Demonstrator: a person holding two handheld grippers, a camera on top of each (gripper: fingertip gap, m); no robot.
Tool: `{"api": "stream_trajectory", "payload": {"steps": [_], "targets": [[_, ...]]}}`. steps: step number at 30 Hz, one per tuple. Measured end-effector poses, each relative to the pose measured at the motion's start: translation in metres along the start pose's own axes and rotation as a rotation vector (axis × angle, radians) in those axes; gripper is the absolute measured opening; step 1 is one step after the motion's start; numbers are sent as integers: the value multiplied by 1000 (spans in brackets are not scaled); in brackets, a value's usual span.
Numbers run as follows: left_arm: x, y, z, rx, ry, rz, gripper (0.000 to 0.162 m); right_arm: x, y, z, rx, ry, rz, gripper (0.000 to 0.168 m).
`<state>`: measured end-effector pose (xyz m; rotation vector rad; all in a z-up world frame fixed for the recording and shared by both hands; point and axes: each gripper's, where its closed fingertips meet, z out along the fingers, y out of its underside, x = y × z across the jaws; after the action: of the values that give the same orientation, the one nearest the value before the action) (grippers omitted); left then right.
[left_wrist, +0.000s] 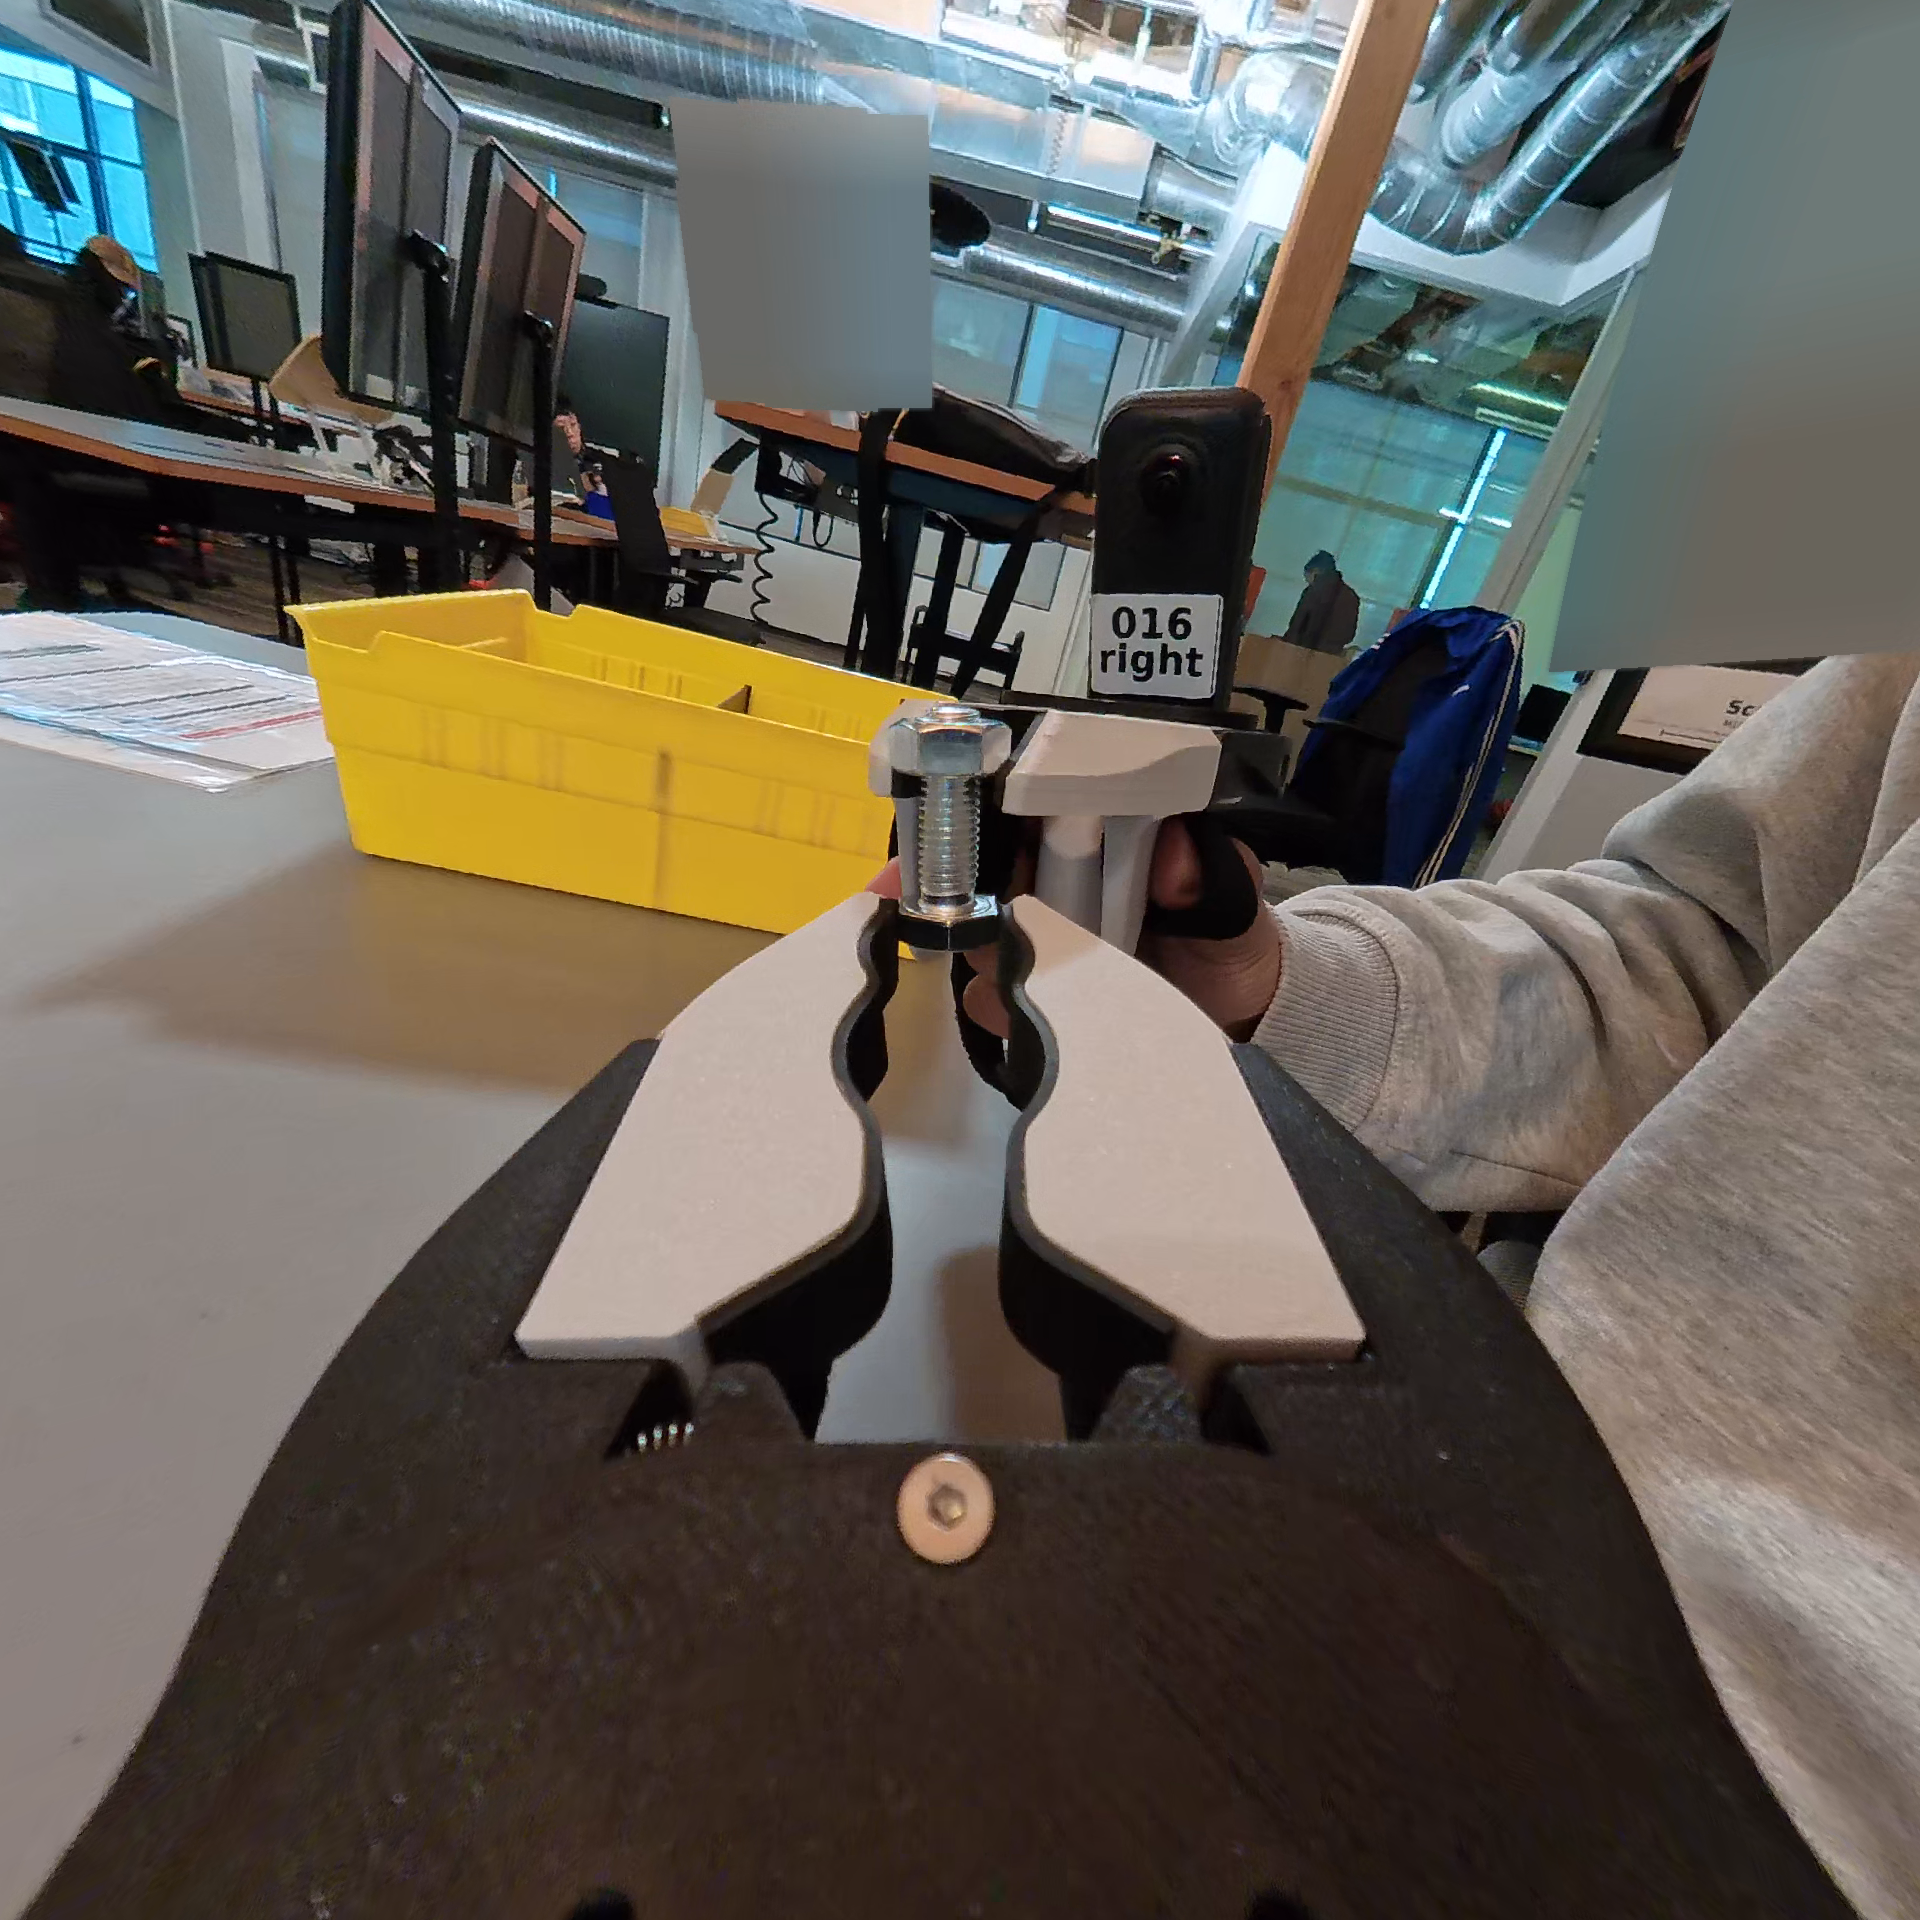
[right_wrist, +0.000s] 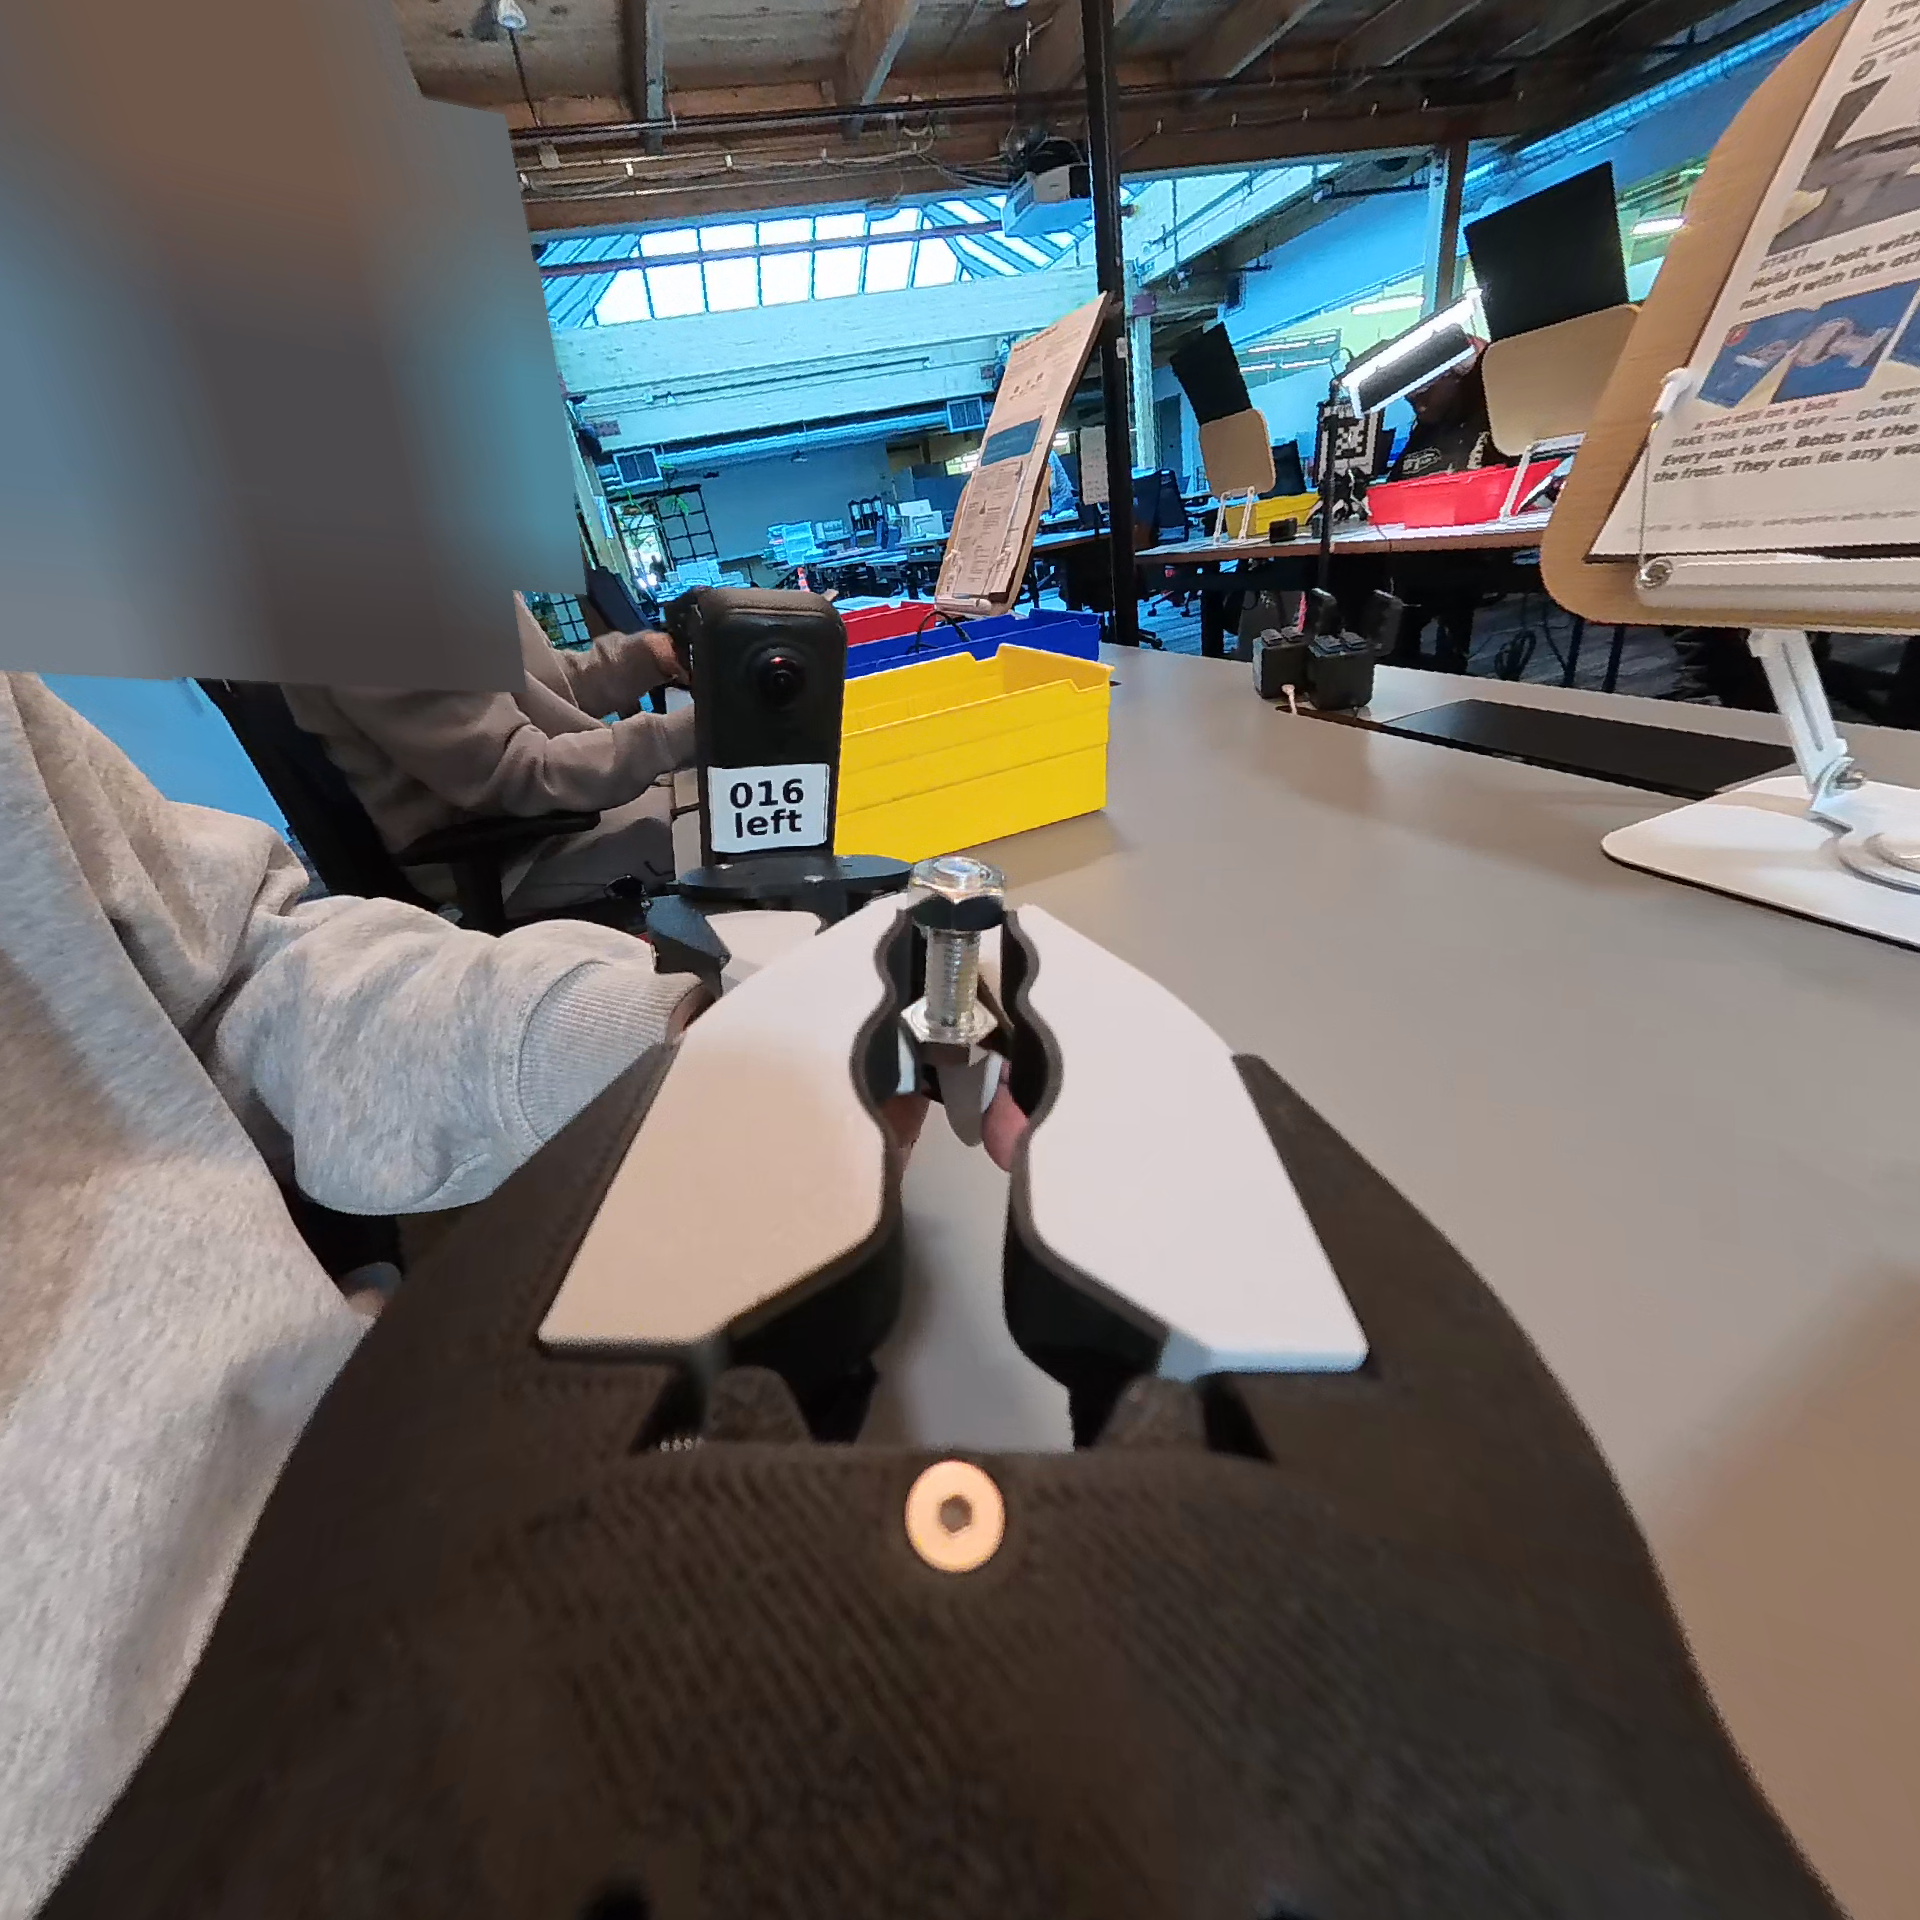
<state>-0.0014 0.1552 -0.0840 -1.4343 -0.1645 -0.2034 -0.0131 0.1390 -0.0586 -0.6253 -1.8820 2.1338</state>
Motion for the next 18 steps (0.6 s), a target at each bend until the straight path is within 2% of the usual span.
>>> {"api": "stream_trajectory", "payload": {"steps": [7, 18], "targets": [[0, -2, -1, 15, 18, -33, 23, 1, 1, 0, -5, 11, -14, 16], [-1, -1, -1, 6, 10, -19, 18, 1, 0, 0, 5, 16, -35, 17]]}}
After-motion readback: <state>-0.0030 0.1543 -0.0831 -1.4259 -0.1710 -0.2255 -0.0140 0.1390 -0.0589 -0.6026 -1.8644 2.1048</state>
